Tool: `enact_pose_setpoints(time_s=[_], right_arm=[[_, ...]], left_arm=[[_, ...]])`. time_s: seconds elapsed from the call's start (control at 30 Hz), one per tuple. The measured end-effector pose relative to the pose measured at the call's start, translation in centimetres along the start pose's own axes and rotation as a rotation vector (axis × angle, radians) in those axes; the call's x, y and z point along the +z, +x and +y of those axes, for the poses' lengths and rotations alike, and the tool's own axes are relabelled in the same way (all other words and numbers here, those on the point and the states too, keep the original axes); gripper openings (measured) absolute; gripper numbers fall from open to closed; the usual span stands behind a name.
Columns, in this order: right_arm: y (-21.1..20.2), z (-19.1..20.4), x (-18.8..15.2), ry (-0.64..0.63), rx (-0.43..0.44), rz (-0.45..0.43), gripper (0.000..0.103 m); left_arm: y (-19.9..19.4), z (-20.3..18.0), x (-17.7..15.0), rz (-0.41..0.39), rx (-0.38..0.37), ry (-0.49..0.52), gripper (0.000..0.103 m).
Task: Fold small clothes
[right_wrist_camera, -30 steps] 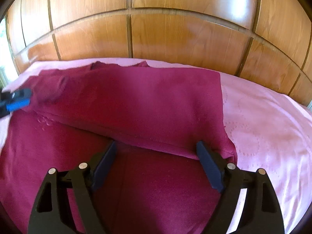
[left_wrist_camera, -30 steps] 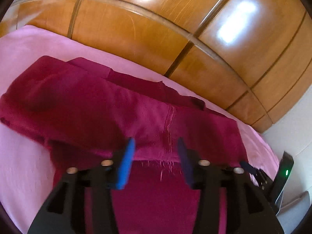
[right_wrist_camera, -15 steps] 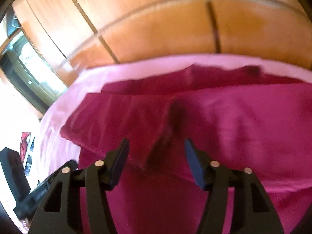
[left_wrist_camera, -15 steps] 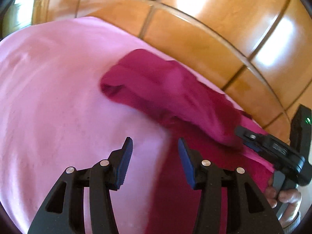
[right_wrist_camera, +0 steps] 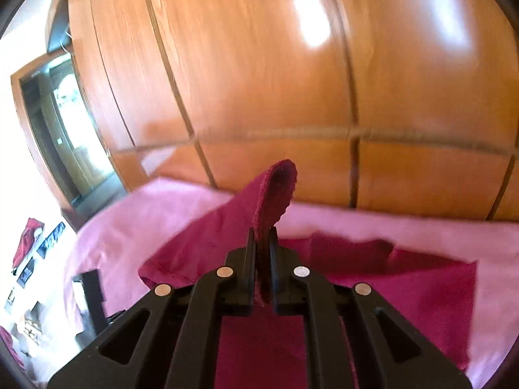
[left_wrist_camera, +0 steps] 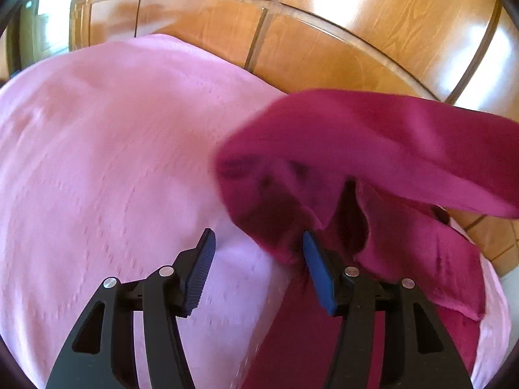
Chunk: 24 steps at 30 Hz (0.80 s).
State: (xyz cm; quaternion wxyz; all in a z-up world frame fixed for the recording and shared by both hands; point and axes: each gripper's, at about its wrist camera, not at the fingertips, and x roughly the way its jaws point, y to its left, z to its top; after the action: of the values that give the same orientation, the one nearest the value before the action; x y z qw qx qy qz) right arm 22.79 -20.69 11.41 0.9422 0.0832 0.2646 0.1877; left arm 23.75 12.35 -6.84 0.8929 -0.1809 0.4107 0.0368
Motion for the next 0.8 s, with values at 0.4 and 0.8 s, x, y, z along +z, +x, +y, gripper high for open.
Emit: enact_pose_setpoints(time_s=[0.4, 0.8], right_arm=[[-0.8, -12.4, -8.0, 0.195, -0.204, 0.116, 0.006], [0.5, -16.4, -13.2, 0.322, -0.247, 0.184, 0.006]], left_arm=[[-0.5, -2.8, -1.3, -0.039, 0.009, 0.166, 0.007], [-3.4, -3.0, -2.5, -0.031, -0.098, 0.219, 0.019]])
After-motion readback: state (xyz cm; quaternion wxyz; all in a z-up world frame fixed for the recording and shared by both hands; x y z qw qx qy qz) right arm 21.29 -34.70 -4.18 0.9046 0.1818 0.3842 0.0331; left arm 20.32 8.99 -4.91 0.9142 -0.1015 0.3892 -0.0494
